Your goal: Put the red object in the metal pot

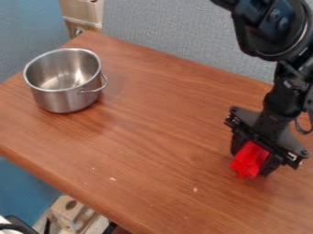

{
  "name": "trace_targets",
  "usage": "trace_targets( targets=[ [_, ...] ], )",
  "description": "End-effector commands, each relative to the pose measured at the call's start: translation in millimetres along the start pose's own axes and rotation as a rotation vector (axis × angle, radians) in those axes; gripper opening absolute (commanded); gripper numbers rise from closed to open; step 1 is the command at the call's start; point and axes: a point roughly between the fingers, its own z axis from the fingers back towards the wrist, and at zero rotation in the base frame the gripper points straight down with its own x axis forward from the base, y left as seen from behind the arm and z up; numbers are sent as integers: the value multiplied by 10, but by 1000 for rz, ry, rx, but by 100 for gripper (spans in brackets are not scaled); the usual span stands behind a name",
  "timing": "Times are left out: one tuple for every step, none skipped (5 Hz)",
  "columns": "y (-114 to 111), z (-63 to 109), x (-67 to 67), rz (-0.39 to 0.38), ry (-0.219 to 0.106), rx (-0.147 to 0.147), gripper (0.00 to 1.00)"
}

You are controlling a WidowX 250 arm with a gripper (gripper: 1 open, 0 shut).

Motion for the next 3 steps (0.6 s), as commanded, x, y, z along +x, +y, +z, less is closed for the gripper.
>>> trace_targets(
  targets=[
    [40,-132,-52,8,21,2,0],
    [33,-194,-83,6,27,-1,0],
    [24,-256,-116,3,33,-4,0]
  ],
)
